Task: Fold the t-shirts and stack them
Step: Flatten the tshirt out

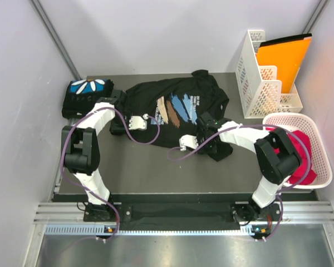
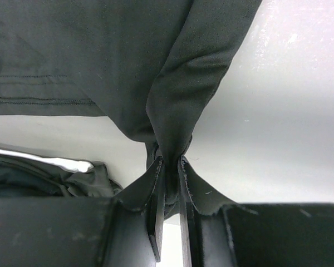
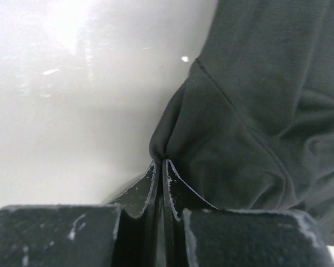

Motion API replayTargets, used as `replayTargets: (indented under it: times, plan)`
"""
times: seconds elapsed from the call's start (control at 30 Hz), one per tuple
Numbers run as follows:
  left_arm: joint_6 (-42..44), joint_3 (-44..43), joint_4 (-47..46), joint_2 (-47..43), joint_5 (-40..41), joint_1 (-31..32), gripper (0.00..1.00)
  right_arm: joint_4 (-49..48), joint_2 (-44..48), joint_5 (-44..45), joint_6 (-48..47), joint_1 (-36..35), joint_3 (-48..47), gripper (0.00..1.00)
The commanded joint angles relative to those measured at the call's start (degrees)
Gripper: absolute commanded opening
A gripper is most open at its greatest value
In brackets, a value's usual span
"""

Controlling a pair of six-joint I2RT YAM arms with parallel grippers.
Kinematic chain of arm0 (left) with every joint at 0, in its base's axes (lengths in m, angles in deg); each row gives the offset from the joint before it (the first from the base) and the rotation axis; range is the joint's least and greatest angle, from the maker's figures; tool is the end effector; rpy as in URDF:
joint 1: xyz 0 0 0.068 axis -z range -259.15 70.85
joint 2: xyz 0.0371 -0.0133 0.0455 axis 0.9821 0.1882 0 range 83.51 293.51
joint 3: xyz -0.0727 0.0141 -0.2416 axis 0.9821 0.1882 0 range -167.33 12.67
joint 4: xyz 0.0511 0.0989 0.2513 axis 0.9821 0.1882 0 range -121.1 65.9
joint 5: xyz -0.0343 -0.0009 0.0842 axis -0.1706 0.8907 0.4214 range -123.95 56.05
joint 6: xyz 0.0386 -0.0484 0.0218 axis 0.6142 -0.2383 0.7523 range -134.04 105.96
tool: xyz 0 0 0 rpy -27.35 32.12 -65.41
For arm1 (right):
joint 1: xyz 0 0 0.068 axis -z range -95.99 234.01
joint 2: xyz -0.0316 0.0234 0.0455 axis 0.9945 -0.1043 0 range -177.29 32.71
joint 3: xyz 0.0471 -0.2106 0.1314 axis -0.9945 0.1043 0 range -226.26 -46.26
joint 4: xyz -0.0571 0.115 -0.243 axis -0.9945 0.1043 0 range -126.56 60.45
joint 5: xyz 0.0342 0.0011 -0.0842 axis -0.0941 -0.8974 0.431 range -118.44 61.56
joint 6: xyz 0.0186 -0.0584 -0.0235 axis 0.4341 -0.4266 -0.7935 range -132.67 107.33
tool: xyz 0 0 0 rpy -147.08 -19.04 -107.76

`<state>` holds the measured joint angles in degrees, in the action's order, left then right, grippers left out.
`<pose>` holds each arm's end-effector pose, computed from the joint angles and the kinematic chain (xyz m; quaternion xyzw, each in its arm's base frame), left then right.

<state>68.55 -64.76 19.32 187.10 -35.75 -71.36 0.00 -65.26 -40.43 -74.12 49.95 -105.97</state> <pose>0.3620 -0.0511 0.1672 0.7058 0.6985 0.0585 0.1023 0.2649 0.1920 0.1206 -0.7391 0.6525 0.0695 0.1521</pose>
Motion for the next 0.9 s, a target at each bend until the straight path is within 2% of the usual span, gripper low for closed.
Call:
replayTargets:
  times: [0.0,0.07,0.1,0.13,0.2,0.3,0.63,0.8,0.87]
  plan:
    - [0.29,0.88,-0.67,-3.13,-0.04,-0.23,0.20,16.02,-2.13,-6.79,-5.67,0.93,-6.64,0.00]
    - [0.73,0.96,-0.75,-3.22,-0.13,-0.41,0.20,24.22,-4.58,-10.84,-8.50,1.71,-14.71,0.00]
    - [0.82,0.96,-0.75,-3.05,-0.13,-0.41,0.20,32.18,-5.55,-14.78,-11.64,2.07,-17.61,0.01]
    - [1.08,0.88,-0.75,-2.96,-0.04,-0.41,0.20,35.83,-6.52,-16.47,-13.33,2.25,-22.69,0.01]
    - [1.09,0.53,-0.75,-2.35,-0.13,-0.41,0.20,41.64,-8.02,-18.59,-16.49,2.42,-26.15,0.01]
    - [1.09,-0.53,-0.49,-1.38,-0.48,-0.41,0.20,40.19,-8.29,-19.83,-15.55,1.37,-28.80,0.00]
    - [1.88,-3.34,0.56,0.21,0.13,-0.41,0.20,31.22,-9.43,-22.73,-8.43,-5.13,-27.22,0.03]
    - [2.32,-4.04,0.83,1.17,-0.13,-0.23,0.20,31.03,-13.20,-24.83,-6.67,-7.06,-33.36,0.04]
    - [2.23,-4.75,1.18,1.61,-0.48,-0.23,0.20,30.86,-14.52,-25.01,-6.23,-8.21,-34.42,0.11]
